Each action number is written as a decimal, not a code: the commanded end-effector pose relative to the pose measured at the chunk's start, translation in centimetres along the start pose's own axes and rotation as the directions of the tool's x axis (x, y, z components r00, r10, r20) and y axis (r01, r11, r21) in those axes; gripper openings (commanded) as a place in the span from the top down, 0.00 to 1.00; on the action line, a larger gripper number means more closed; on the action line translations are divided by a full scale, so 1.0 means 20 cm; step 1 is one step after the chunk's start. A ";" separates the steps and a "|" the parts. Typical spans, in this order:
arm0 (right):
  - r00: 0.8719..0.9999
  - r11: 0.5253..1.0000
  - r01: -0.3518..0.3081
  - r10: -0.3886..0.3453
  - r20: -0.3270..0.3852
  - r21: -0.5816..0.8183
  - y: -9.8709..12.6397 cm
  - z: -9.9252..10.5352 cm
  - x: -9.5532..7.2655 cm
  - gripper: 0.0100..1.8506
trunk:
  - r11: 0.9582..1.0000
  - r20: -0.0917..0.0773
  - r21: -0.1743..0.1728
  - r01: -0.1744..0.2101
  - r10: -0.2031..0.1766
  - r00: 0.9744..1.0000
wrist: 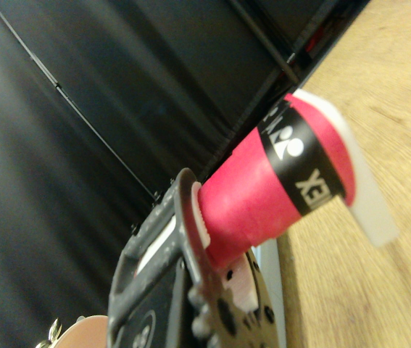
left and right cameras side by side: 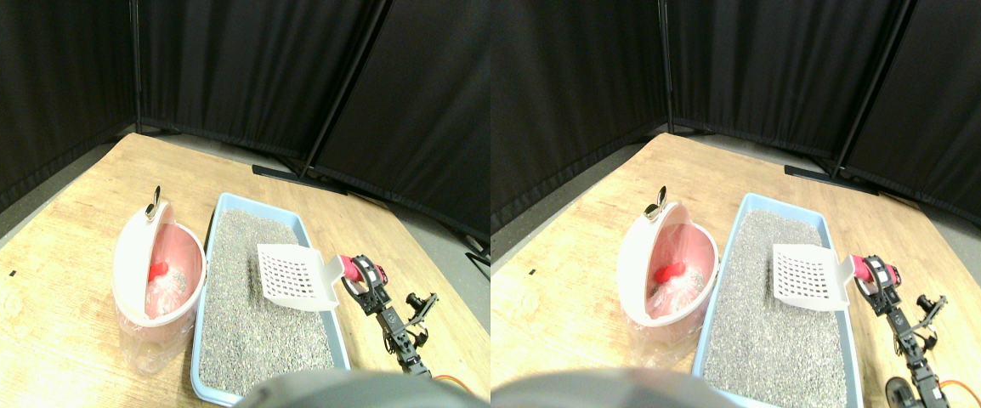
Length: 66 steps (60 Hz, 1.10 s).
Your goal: Scoop (unimanual)
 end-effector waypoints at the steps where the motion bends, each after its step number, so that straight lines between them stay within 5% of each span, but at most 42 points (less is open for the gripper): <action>1: 0.998 1.000 -0.020 0.020 0.055 0.002 0.00 0.00 -0.01 0.98 | 1.000 0.001 -0.014 0.007 -0.007 1.000; 30: 0.999 0.995 0.031 -0.034 0.033 0.092 -0.06 -0.17 -0.08 0.98 | 1.000 -0.010 0.001 0.011 -0.011 1.000; 50: 0.990 0.982 0.141 -0.136 -0.043 0.129 -0.10 -0.25 -0.15 0.98 | 1.000 -0.014 0.015 0.020 -0.020 1.000; 52: 0.959 0.961 0.255 -0.238 -0.152 0.110 -0.09 -0.22 -0.17 0.81 | 1.000 -0.015 0.015 0.022 -0.022 1.000; 56: 0.939 0.949 0.300 -0.277 -0.202 0.093 -0.09 -0.21 -0.18 0.66 | 1.000 -0.017 0.018 0.023 -0.023 1.000; 57: 0.928 0.944 0.318 -0.290 -0.236 0.091 -0.08 -0.19 -0.19 0.52 | 1.000 -0.018 0.019 0.024 -0.024 1.000; 59: 0.924 0.944 0.318 -0.288 -0.252 0.084 -0.06 -0.18 -0.20 0.41 | 0.999 -0.018 0.020 0.025 -0.024 1.000; 66: 0.922 0.950 0.301 -0.270 -0.276 0.078 -0.04 -0.14 -0.20 0.30 | 0.999 -0.018 0.024 0.031 -0.031 0.999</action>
